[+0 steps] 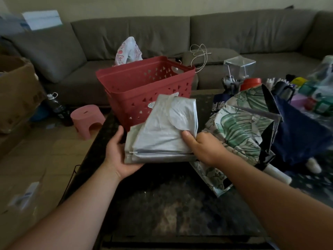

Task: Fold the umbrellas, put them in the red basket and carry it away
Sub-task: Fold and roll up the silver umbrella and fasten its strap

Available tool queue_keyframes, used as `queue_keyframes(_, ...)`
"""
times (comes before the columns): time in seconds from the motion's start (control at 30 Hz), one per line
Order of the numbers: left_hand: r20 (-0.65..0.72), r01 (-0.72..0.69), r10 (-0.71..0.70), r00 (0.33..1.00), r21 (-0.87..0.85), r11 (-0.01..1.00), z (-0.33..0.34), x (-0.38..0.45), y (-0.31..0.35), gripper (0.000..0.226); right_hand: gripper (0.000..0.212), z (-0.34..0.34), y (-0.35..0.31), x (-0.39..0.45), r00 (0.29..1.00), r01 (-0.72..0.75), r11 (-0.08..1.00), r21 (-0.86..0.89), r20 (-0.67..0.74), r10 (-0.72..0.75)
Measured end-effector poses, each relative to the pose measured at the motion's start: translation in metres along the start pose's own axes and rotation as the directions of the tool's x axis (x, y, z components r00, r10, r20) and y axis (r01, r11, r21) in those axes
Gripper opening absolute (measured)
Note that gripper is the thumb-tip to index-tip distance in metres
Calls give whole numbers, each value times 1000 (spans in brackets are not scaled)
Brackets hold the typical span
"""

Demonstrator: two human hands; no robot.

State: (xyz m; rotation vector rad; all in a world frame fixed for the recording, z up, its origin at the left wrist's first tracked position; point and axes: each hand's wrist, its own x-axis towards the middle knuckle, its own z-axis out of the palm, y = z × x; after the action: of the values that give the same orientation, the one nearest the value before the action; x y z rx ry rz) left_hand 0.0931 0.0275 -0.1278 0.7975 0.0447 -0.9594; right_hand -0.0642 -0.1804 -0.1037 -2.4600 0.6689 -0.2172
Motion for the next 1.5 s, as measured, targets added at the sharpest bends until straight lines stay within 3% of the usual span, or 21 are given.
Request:
queue_keyframes(0.1,-252,122,-38,967,329,936,1,11,-7,45,77,14,15,4,990,-113,992,54,89,108)
queue_keyframes(0.17,-333,-9,263,906,605,796,0,21,-11,27,73,16,18,9,987,-155,973,170,59,147)
queue_keyframes(0.23,-240,-170,640,730,843,511,4,21,-7,12,63,16,19,13,990,-134,939,317,1,141)
queue_keyframes(0.27,-165,-214,716,679,888,407,10,16,-3,10,54,16,19,14,990,-121,904,409,-9,137)
queue_keyframes(0.3,-104,-256,734,671,896,361,15,13,2,12,45,15,18,13,990,-122,862,492,-3,142)
queue_keyframes(0.4,29,-280,615,788,907,315,22,4,6,26,21,10,11,6,988,-116,792,600,-11,153)
queue_keyframes(0.5,199,-284,557,806,956,70,24,2,-1,33,21,6,4,4,981,-32,780,625,-131,146)
queue_keyframes(0.53,225,-296,555,801,954,41,26,1,-3,37,17,4,1,3,978,-3,756,654,-154,137)
queue_keyframes(0.67,257,-451,586,769,867,211,43,-14,-7,24,21,-9,-9,-6,982,68,637,768,-163,91)
queue_keyframes(0.77,284,-518,622,729,824,231,50,-28,-5,23,12,-22,-14,-15,987,110,555,824,-155,36)
queue_keyframes(0.93,390,-554,636,665,829,70,47,-50,-4,33,13,-28,-13,-30,992,104,508,855,-125,7)
queue_keyframes(1.03,431,-598,635,641,799,62,48,-63,-9,28,12,-29,-10,-42,995,97,536,839,-96,-29)
queue_keyframes(1.17,456,-594,676,579,804,-34,48,-79,-15,28,8,-34,-7,-58,988,104,525,845,-26,-154)
queue_keyframes(1.27,490,-566,629,604,819,-94,46,-89,-17,40,14,-35,-3,-65,982,109,538,836,-8,-187)
queue_keyframes(1.4,514,-536,475,714,838,-100,44,-93,-19,81,12,-35,1,-70,987,144,537,831,-82,-137)
queue_keyframes(1.5,509,-532,480,714,841,-100,48,-90,-23,70,14,-36,4,-70,986,165,602,782,-110,-127)
